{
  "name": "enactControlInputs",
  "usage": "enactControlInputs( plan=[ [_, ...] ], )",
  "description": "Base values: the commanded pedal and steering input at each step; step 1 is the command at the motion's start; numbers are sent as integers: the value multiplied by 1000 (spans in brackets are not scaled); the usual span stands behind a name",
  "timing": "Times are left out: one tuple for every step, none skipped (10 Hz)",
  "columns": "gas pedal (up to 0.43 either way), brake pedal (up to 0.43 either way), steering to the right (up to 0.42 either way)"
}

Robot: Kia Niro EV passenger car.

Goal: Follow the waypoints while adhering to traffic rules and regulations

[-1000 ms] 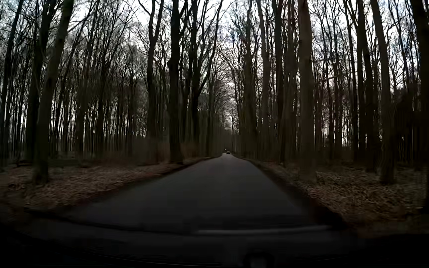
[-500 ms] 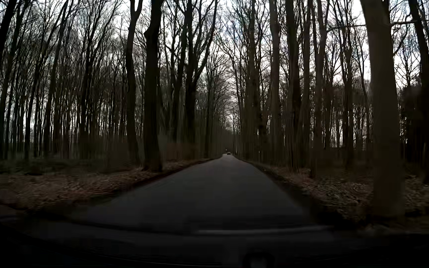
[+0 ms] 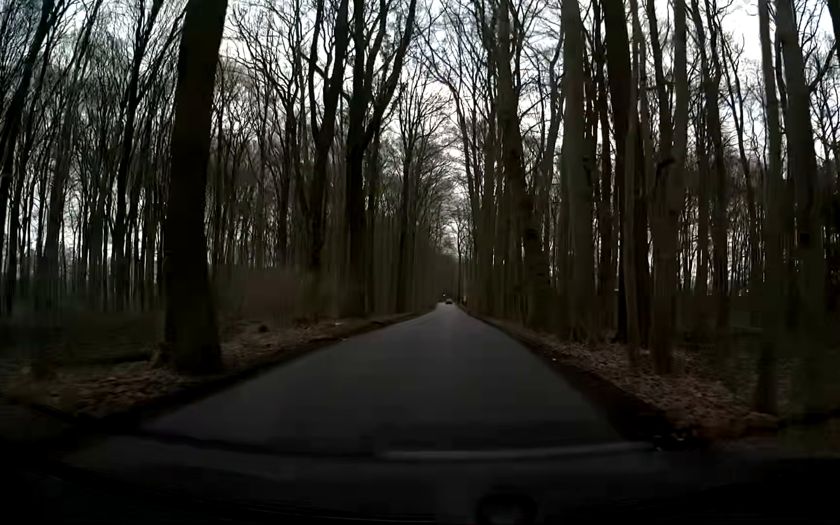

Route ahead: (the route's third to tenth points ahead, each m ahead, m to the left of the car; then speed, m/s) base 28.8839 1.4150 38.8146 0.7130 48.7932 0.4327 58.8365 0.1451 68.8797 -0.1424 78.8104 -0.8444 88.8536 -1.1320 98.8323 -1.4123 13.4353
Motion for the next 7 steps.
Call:
enactControlInputs(
  plan=[
    [177, 0, 1],
    [177, 0, 1],
    [177, 0, 2],
    [177, 0, 1],
    [177, 0, 1],
    [177, 0, 2],
    [177, 0, 1]
  ],
)
